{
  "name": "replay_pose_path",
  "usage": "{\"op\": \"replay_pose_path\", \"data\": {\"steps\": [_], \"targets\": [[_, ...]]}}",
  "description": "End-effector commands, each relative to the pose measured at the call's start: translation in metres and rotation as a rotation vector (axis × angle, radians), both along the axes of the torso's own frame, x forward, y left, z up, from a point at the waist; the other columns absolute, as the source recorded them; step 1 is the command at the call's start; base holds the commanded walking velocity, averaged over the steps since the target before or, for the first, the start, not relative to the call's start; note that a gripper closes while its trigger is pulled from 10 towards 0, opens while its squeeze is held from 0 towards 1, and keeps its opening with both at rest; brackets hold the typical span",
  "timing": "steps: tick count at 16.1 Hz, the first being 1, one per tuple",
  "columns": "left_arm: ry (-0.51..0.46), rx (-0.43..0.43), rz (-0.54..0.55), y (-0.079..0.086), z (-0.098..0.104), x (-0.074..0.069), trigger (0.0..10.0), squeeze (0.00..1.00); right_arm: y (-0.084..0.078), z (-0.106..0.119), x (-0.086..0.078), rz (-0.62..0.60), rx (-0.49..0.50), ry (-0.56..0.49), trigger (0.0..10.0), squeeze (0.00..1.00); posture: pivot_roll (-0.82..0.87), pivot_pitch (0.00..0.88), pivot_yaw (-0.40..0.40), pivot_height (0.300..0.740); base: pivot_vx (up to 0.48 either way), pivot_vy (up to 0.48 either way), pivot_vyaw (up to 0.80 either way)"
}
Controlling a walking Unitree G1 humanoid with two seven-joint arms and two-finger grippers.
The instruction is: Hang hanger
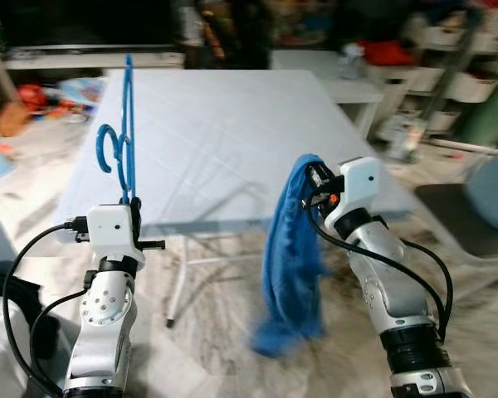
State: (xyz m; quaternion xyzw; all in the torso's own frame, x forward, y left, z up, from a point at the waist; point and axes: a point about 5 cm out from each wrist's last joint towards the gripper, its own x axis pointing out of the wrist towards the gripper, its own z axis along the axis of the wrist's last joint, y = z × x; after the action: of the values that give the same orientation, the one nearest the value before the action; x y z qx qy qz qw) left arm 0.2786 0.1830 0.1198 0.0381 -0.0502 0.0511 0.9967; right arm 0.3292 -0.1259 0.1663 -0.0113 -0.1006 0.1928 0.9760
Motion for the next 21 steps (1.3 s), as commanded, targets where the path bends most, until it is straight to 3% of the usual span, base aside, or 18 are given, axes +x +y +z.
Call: {"op": "replay_pose_path", "data": {"steps": [1,14,21], "targets": [[-0.012,-0.01,-0.039,-0.0101,0.0024,0.0019,10.0,0.0,-0.0109,0.0066,0.0021,-0.031,0.004,-0.026,10.0,0.0,-0.03,0.0,-0.049,0.74,0.442,0.0,0.0],[-0.011,-0.007,-0.028,-0.0116,0.0026,0.0037,10.0,0.0,-0.01,0.0057,0.0023,-0.03,0.017,-0.021,10.0,0.0,-0.03,0.0,-0.049,0.74,0.44,0.0,0.0],[0.005,0.05,0.059,-0.0107,0.0008,0.0029,10.0,0.0,-0.0061,0.0064,0.0016,0.008,-0.002,-0.022,10.0,0.0,-0.03,0.0,-0.056,0.74,0.0,0.0,0.08]]}}
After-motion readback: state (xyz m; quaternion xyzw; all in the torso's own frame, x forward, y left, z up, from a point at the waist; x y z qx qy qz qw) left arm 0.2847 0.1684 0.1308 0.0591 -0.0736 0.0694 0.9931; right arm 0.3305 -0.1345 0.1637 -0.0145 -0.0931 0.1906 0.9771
